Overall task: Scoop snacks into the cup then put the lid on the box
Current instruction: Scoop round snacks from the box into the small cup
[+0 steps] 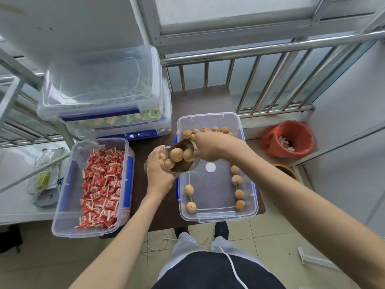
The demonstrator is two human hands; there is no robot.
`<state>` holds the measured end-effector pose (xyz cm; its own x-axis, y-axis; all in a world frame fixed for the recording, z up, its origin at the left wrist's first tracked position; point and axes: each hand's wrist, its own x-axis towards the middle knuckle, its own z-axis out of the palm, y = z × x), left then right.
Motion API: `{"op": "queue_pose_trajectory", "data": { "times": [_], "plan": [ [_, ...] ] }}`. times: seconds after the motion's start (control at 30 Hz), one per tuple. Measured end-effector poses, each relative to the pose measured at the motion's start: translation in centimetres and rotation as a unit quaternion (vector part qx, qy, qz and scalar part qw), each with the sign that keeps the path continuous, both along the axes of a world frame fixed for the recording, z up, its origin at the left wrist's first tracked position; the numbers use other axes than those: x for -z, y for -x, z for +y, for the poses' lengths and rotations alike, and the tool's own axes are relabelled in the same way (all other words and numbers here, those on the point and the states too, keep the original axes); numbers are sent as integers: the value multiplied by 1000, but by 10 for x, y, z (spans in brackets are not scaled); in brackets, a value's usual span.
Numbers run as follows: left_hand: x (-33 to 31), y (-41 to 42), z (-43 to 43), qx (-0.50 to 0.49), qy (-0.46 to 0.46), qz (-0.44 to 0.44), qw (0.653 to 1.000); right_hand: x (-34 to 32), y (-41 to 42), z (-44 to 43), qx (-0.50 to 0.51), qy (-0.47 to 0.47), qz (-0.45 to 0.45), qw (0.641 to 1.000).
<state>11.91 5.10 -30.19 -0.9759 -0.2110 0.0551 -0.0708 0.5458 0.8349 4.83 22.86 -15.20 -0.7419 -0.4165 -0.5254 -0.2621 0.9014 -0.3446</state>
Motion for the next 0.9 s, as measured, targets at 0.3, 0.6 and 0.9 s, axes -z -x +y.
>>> {"op": "queue_pose_trajectory", "data": {
  "times": [0.3,0.6,0.9],
  "plan": [
    [7,-1,-2,-8,-17,-27,999,-29,4,-41,-54,-53,-2,997],
    [16,-2,-10,-24,-54,-70,996,20,-21,63,97,16,-84,992],
    [14,1,-11,-14,-46,-76,996,78,-81,71,87,-88,-229,966]
  ]
}}
